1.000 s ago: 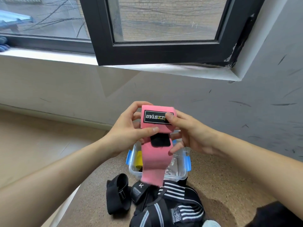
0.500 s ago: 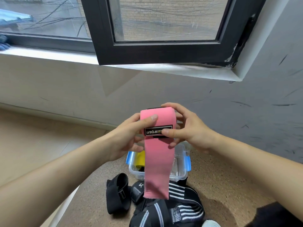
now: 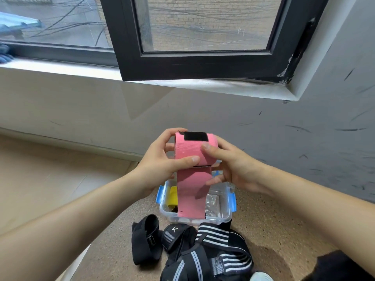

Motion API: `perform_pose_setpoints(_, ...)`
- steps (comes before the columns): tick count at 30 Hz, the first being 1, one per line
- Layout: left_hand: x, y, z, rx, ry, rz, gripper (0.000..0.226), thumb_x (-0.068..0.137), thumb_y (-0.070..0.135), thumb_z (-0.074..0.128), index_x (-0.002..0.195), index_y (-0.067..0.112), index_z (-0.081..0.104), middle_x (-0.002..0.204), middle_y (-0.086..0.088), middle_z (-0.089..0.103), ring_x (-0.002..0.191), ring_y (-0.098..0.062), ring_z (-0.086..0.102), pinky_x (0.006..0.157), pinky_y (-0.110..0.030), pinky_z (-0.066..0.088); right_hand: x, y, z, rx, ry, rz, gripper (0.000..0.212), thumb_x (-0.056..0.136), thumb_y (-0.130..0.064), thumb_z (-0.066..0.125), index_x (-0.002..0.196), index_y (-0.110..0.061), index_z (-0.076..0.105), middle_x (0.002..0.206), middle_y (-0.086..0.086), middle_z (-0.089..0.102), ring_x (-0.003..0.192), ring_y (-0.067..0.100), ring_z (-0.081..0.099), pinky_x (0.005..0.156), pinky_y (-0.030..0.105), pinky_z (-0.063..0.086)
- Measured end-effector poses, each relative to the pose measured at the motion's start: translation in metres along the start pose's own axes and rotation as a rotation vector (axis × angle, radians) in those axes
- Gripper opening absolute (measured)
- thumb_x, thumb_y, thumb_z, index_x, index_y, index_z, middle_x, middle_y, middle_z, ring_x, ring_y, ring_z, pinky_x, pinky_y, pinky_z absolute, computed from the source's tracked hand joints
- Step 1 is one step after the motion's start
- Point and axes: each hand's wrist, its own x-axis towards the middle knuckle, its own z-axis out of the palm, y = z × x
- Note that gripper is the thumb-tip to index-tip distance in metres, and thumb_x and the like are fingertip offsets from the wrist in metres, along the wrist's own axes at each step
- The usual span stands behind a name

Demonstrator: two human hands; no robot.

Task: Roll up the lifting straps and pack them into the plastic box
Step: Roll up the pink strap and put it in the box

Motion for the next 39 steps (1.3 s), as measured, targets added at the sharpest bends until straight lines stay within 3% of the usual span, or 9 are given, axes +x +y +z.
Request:
perform_pose_setpoints(3,-0.002,0.0,0.003,-0.004,-0.021,0.046,0.069,0.073,0.012,0.089,0.13,0.035,0.057,0.124,-0.013,0.064,0.083,-0.024,0.076,0.059,-0.023,0.056,0.001,0.001,0.0,0.06,0.029,-0.032,0.048,0.082,-0.039,0.075,0.128,-0.03,0.064,0.114,0.002,0.071,0.097,0.027,0.072,0.069,0.038,0.064)
perform_pose_setpoints(5,-0.003,0.003,0.001,0.031,-0.039,0.018,0.071,0.074,0.016,0.089,0.132,0.037,0.055,0.123,-0.006,0.065,0.079,-0.015,0.074,0.054,-0.02,0.052,0.001,0.0,-0.002,0.086,0.032,-0.058,0.051,0.08,-0.032,0.078,0.129,-0.028,0.063,0.113,0.006,0.072,0.098,0.029,0.073,0.072,0.041,0.064)
perform_pose_setpoints(11,-0.002,0.002,-0.004,0.057,-0.238,-0.228,0.061,0.079,0.065,0.067,0.131,0.036,0.058,0.091,0.017,0.072,0.072,-0.004,0.066,0.061,-0.03,0.052,-0.002,0.0,-0.006,0.088,0.059,-0.142,0.058,0.075,-0.016,0.082,0.13,-0.021,0.062,0.125,0.01,0.066,0.103,0.028,0.073,0.067,0.033,0.06)
perform_pose_setpoints(13,-0.001,0.002,-0.004,0.034,-0.244,-0.246,0.062,0.079,0.07,0.062,0.129,0.033,0.061,0.089,0.012,0.07,0.077,-0.01,0.065,0.062,-0.031,0.05,-0.001,0.001,-0.008,0.058,0.058,-0.159,0.061,0.075,-0.01,0.083,0.131,-0.02,0.06,0.132,0.011,0.061,0.106,0.028,0.072,0.07,0.035,0.06)
perform_pose_setpoints(20,0.001,0.0,-0.005,-0.053,-0.204,-0.213,0.055,0.078,0.05,0.074,0.128,0.031,0.063,0.101,0.002,0.074,0.079,-0.015,0.071,0.051,-0.025,0.046,-0.002,0.001,-0.009,-0.098,-0.007,-0.173,0.072,0.08,0.01,0.077,0.136,-0.031,0.055,0.137,0.004,0.057,0.108,0.028,0.069,0.082,0.05,0.061)
perform_pose_setpoints(25,0.002,0.0,-0.008,-0.119,-0.152,-0.121,0.06,0.074,0.027,0.082,0.129,0.029,0.06,0.111,-0.018,0.073,0.079,-0.021,0.068,0.046,-0.022,0.045,-0.006,-0.006,-0.012,-0.111,-0.06,-0.014,0.057,0.089,-0.031,0.074,0.14,-0.04,0.051,0.127,0.008,0.065,0.097,0.023,0.073,0.077,0.045,0.062)
perform_pose_setpoints(29,0.003,-0.003,-0.008,-0.087,-0.128,-0.05,0.065,0.069,0.022,0.086,0.128,0.029,0.058,0.112,-0.014,0.073,0.079,-0.018,0.068,0.052,-0.024,0.046,-0.007,-0.008,-0.008,-0.066,-0.031,0.054,0.046,0.092,-0.051,0.062,0.134,-0.033,0.059,0.118,0.012,0.066,0.091,0.028,0.071,0.076,0.048,0.062)
perform_pose_setpoints(36,0.002,-0.006,-0.005,0.03,-0.12,0.024,0.077,0.066,0.023,0.091,0.131,0.043,0.055,0.125,-0.008,0.068,0.096,-0.031,0.076,0.066,-0.034,0.057,-0.006,-0.008,-0.01,0.038,0.038,0.049,0.052,0.082,-0.045,0.075,0.128,-0.026,0.062,0.117,0.014,0.069,0.099,0.033,0.073,0.071,0.045,0.063)
perform_pose_setpoints(39,0.002,-0.002,-0.006,0.039,-0.173,-0.055,0.07,0.073,0.036,0.083,0.135,0.043,0.051,0.117,-0.003,0.073,0.092,-0.024,0.076,0.06,-0.03,0.055,-0.006,-0.007,-0.012,0.084,0.054,0.012,0.056,0.08,-0.036,0.083,0.13,-0.028,0.059,0.121,0.015,0.07,0.102,0.037,0.072,0.071,0.047,0.062)
